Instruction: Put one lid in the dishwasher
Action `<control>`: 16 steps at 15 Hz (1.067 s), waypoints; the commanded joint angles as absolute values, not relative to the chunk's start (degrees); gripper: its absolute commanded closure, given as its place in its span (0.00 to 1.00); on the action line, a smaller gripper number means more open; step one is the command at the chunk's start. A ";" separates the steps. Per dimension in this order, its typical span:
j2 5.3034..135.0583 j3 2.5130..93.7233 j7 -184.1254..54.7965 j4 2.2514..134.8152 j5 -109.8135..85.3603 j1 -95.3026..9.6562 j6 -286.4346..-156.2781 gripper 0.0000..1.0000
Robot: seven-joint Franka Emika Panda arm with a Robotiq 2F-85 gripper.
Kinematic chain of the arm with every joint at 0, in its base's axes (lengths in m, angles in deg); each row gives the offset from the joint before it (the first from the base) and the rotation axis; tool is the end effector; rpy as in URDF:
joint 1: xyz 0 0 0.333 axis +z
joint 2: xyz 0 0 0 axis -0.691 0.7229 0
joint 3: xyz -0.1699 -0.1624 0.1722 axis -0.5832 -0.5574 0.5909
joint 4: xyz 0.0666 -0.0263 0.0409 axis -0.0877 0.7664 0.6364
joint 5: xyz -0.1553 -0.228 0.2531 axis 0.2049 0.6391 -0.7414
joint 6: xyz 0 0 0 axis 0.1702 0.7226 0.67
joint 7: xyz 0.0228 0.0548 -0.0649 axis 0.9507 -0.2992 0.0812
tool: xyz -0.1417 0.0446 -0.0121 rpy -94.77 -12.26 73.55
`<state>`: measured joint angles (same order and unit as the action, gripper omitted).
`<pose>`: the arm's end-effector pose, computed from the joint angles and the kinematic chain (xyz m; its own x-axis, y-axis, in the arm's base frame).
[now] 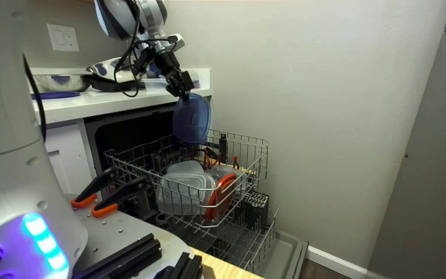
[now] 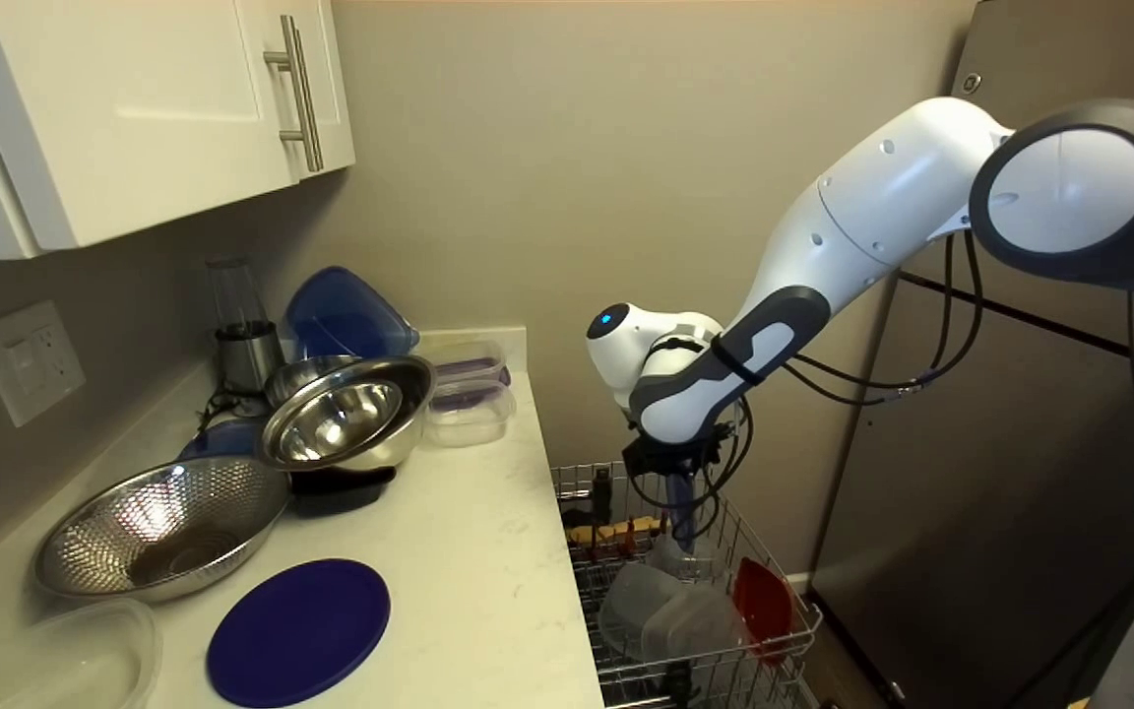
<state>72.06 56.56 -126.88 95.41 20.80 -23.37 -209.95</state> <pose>0.5045 0.1847 0.2124 0.9409 -0.2547 0.2230 -0.3299 -0.8383 0.4341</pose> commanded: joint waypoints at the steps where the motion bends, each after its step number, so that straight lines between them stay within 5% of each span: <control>1: 72.09 57.20 -126.97 95.40 20.96 -24.16 -209.86 0.95; 16: 70.99 57.31 -118.44 96.51 20.31 -26.59 -216.62 0.96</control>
